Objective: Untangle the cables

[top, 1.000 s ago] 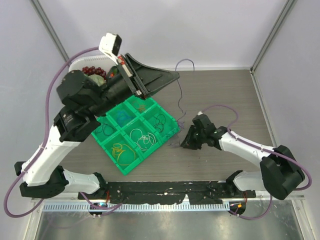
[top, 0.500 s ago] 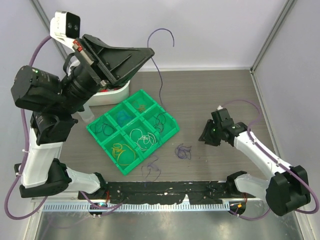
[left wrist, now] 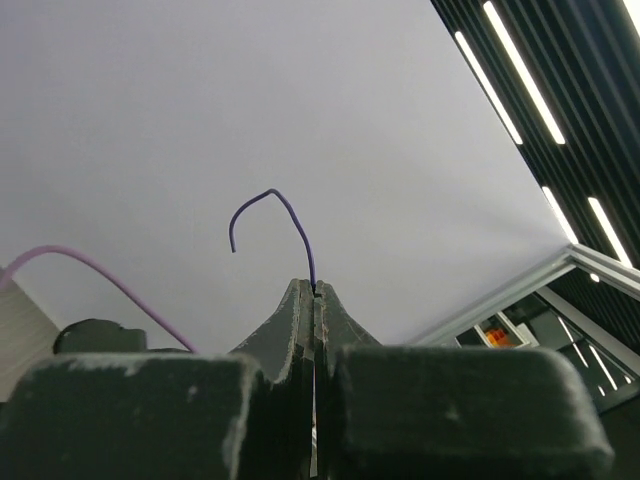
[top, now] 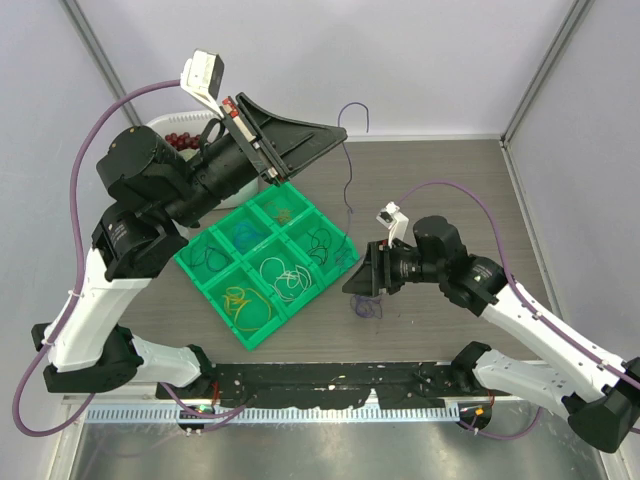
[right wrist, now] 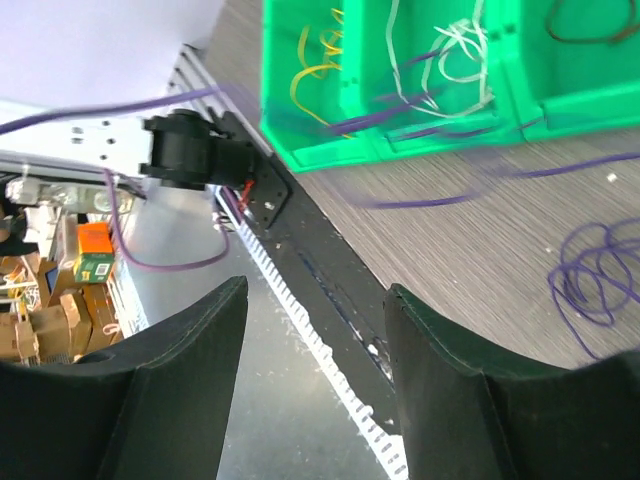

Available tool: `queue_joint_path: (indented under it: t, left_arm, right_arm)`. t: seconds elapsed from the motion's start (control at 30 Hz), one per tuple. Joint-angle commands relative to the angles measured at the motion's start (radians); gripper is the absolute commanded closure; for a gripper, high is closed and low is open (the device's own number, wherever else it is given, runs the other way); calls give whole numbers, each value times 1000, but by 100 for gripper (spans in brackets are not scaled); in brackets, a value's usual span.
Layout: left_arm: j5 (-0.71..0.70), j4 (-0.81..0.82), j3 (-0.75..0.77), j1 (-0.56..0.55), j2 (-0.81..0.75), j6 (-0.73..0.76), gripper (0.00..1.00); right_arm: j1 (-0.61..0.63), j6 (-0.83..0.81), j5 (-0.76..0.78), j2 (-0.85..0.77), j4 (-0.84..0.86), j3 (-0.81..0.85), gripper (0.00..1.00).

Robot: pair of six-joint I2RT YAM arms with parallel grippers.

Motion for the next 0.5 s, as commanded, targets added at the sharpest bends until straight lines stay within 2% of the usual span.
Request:
queue_joint_path:
  t: [0.0, 0.13, 0.23, 0.47]
  left_arm:
    - [-23, 13, -16, 19, -43, 16, 100]
    - [-15, 16, -18, 27, -40, 6, 100]
    - [-6, 23, -24, 33, -35, -3, 100]
    - [23, 49, -42, 41, -32, -34, 100]
  right_arm:
    - [3, 49, -68, -83, 179, -33, 38]
    - [3, 69, 58, -116, 184, -12, 38]
    - [3, 109, 89, -122, 245, 15, 38]
    - [12, 304, -5, -7, 545, 64, 37]
